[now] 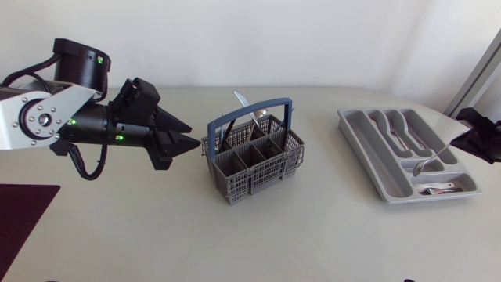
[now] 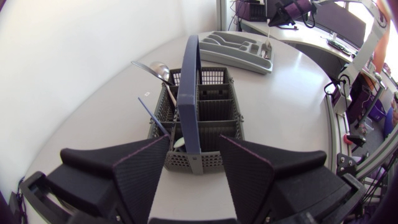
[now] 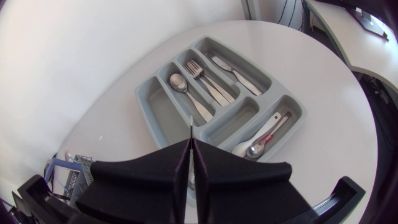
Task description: Sort the cutlery from the basket into the organizer compartments.
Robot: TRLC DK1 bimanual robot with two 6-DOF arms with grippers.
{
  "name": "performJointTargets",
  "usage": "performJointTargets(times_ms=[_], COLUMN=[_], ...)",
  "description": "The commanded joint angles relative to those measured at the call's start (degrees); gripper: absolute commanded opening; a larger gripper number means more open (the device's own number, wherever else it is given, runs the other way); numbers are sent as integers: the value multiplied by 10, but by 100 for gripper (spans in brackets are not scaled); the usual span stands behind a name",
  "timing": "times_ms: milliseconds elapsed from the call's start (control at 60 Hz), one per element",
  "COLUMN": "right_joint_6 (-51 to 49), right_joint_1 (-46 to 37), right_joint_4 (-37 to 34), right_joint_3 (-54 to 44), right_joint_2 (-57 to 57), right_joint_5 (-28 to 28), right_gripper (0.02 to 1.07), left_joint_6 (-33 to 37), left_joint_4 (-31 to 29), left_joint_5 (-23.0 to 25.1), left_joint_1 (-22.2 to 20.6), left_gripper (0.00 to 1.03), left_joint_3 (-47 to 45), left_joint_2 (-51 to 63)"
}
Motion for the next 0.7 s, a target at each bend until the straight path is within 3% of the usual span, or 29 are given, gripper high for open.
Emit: performJointTargets(times_ms=[0,683], right_joint_6=[18,34], right_joint_1=[-10,-129], right_joint_4=[-1,-28], right_joint_3=[11,32], right_joint_2=[4,83], right_joint_5=[-6,-90], right_gripper=[10,9], left_joint_6=[-1,3], left_joint_4=[-5,-20], left_joint_5=[0,0], left_joint_1=[4,7], left_gripper=[57,57], left_joint_3=[-18,-15], left_joint_2=[-15,-37])
